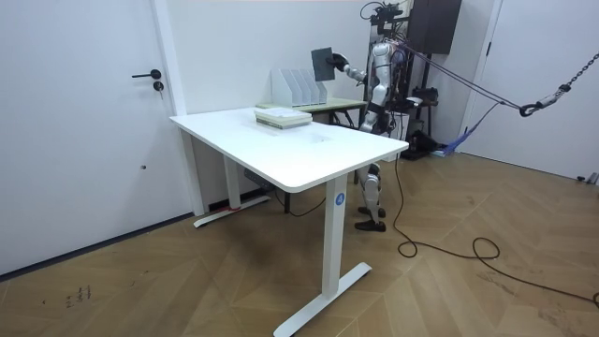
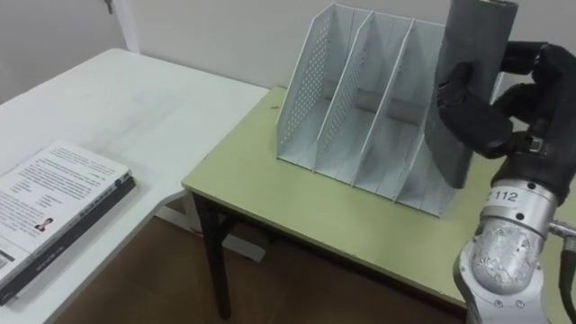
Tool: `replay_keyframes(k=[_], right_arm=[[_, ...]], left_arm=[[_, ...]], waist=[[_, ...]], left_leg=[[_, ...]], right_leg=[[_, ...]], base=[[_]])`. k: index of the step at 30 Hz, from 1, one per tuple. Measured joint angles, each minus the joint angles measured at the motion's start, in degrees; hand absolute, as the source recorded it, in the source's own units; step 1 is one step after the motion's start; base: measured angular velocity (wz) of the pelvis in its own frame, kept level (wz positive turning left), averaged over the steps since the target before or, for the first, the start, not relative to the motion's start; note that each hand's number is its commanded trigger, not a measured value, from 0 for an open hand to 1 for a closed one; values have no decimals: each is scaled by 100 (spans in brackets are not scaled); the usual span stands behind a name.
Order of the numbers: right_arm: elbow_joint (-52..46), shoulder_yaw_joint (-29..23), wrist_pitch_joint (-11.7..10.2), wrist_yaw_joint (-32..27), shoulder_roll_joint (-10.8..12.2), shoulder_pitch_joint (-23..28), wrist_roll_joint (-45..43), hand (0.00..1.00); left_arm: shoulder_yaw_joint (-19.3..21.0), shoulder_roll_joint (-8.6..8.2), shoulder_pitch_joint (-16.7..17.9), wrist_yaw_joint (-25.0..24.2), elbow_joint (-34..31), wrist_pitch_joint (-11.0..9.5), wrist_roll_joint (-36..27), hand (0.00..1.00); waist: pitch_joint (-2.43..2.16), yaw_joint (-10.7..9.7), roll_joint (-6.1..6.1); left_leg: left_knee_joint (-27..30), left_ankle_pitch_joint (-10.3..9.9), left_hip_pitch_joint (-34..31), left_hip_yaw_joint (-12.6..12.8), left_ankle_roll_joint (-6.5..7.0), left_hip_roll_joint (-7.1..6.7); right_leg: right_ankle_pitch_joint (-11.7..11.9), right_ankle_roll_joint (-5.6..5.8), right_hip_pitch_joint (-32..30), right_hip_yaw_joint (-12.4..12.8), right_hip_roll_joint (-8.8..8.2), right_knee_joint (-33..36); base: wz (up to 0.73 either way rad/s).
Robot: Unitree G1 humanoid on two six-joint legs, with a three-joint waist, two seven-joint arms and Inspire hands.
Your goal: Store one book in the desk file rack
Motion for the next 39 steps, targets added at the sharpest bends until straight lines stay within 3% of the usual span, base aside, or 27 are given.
replay_keyframes(k=[12,25,28,36,39], right_arm=[[299,22,11,-59,-107,-550,22,100],[709,20,234,-73,-109,-666,21,100],[799,24,384,-96,-122,-968,26,100],[1063,30,386,-258,-249,-1352,215,100],[1587,32,385,-321,-285,-1562,279,100]], left_arm=[[-6,23,-75,55,-2,61,10,0],[85,20,-136,112,-70,194,132,0],[158,21,-199,99,-43,277,277,0],[208,20,-206,102,-42,280,334,0],[201,25,-204,132,-46,279,331,0]], waist=[[36,22,-55],[7,248,-78],[0,305,-84],[3,352,-116],[9,332,-120]], left_leg=[[4,0,-14,-67,0,-4],[13,23,-62,-179,-31,-2],[39,30,-96,-188,-35,1],[69,30,-93,-297,-37,-4],[88,31,-96,-330,-38,-5]], right_leg=[[0,0,-10,-102,-13,-33],[5,-8,-14,-263,-14,-94],[17,-26,-21,-277,-12,-95],[20,-31,10,-372,-20,-105],[23,-34,58,-413,-25,-106]], base=[[0],[3],[0],[5],[4]])
